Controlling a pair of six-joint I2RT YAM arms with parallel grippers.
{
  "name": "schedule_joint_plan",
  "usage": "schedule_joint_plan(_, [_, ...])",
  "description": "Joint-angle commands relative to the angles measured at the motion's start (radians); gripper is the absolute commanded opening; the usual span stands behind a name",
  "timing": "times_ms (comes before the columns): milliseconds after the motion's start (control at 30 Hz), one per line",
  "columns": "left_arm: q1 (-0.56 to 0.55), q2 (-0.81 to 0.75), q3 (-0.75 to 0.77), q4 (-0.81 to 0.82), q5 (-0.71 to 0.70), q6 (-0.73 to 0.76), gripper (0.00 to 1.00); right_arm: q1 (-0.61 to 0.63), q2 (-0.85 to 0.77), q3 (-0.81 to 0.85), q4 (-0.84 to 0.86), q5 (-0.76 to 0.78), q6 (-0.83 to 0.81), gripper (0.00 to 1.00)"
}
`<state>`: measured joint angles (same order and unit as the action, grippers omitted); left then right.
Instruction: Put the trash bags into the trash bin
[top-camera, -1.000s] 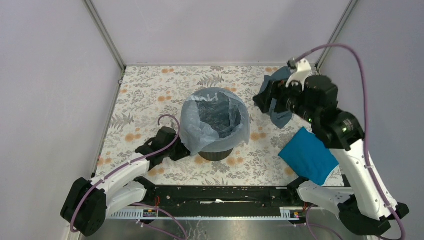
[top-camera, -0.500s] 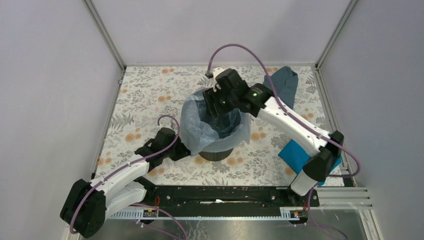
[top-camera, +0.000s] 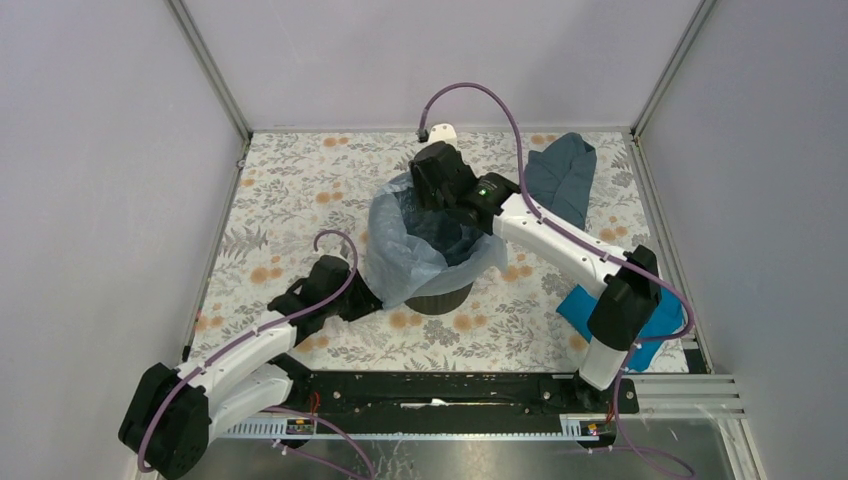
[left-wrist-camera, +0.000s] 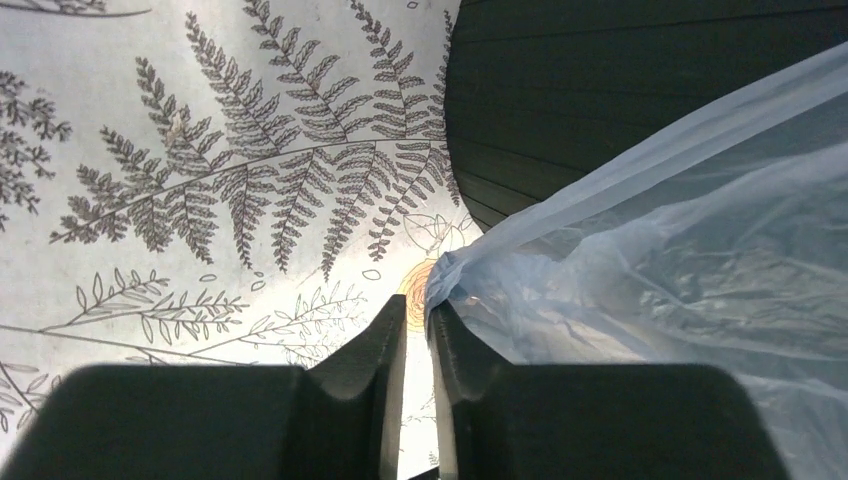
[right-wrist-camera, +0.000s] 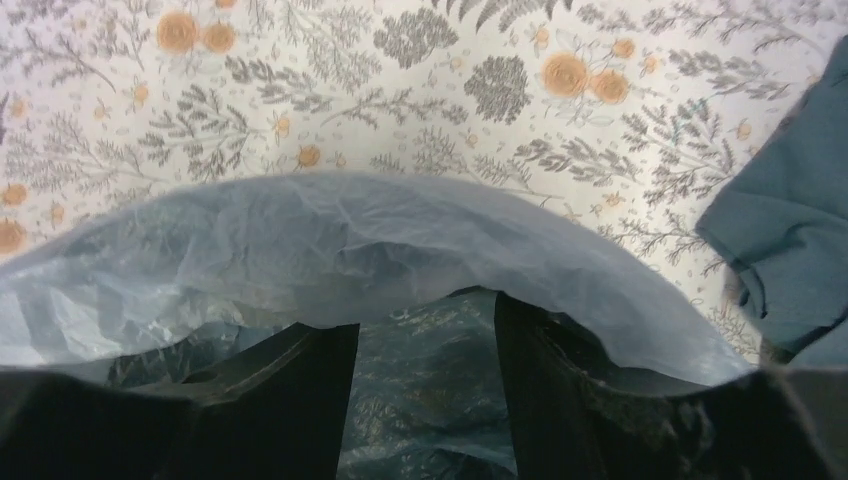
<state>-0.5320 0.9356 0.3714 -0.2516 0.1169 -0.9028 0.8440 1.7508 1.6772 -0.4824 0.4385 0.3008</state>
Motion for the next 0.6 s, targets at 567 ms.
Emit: schedule_joint_plan(567, [-0.002, -0.078, 0.100, 0.004, 0.033, 0.042, 0.51, 0.080, 0.069, -0.308, 0.300, -0.525, 0.148, 0.98])
